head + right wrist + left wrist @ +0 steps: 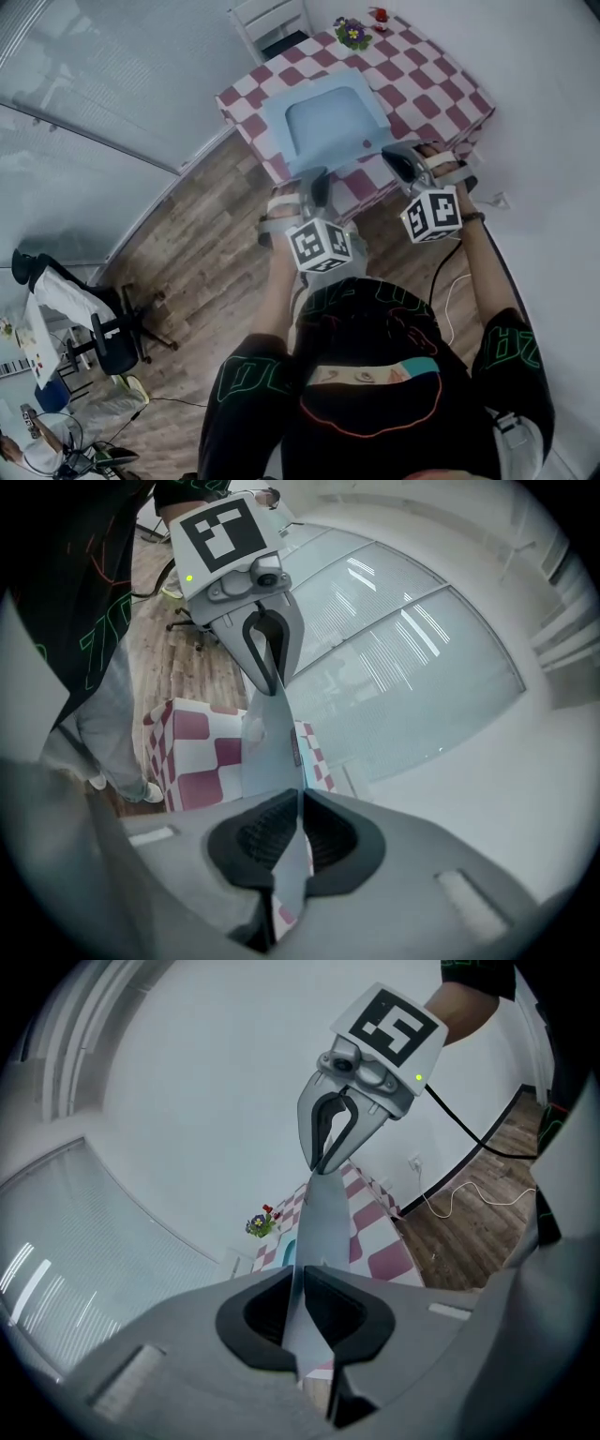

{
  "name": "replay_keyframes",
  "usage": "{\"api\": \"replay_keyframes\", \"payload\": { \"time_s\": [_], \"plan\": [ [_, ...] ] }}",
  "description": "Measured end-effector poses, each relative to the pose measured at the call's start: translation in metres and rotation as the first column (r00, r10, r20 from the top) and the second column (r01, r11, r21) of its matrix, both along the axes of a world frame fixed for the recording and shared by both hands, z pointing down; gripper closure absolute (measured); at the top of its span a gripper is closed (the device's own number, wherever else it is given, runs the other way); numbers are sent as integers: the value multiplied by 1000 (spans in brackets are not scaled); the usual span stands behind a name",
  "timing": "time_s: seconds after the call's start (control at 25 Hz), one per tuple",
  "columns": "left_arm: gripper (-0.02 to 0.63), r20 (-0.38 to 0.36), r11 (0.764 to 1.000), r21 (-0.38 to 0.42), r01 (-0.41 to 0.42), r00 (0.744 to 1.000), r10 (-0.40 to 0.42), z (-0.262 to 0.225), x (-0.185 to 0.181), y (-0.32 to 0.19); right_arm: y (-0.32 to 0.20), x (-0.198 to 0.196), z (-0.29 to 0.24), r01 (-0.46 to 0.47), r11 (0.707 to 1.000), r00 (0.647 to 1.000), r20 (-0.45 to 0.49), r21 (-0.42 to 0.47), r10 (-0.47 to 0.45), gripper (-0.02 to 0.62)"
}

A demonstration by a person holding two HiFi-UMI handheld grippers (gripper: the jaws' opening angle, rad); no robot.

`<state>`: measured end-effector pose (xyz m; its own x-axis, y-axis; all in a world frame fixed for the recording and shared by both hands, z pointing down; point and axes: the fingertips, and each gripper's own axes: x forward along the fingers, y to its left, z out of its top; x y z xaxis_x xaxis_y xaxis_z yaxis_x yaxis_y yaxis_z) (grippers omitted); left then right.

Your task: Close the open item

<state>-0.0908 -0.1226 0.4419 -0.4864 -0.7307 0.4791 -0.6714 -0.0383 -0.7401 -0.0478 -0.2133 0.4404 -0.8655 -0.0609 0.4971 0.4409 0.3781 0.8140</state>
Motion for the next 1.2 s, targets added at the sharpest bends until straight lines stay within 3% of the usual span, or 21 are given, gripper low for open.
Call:
{"api": "replay_keyframes", "payload": {
  "time_s": [0.24, 0.68, 1.2],
  "plan": [
    [566, 21, 999, 13, 32, 999, -33, -11, -38, -13, -14, -40, -12, 36, 999, 999, 3, 17, -37, 571],
    [551, -15, 996, -5, 94, 995, -94, -16, -109, -41, -43, -113, -19, 84, 996, 996, 11, -4, -84, 563],
    [534, -90, 992, -72, 107, 990, -113, 2, -196, -73, -78, -205, -1, 123, 991, 989, -81, -42, -126, 560]
  ]
}}
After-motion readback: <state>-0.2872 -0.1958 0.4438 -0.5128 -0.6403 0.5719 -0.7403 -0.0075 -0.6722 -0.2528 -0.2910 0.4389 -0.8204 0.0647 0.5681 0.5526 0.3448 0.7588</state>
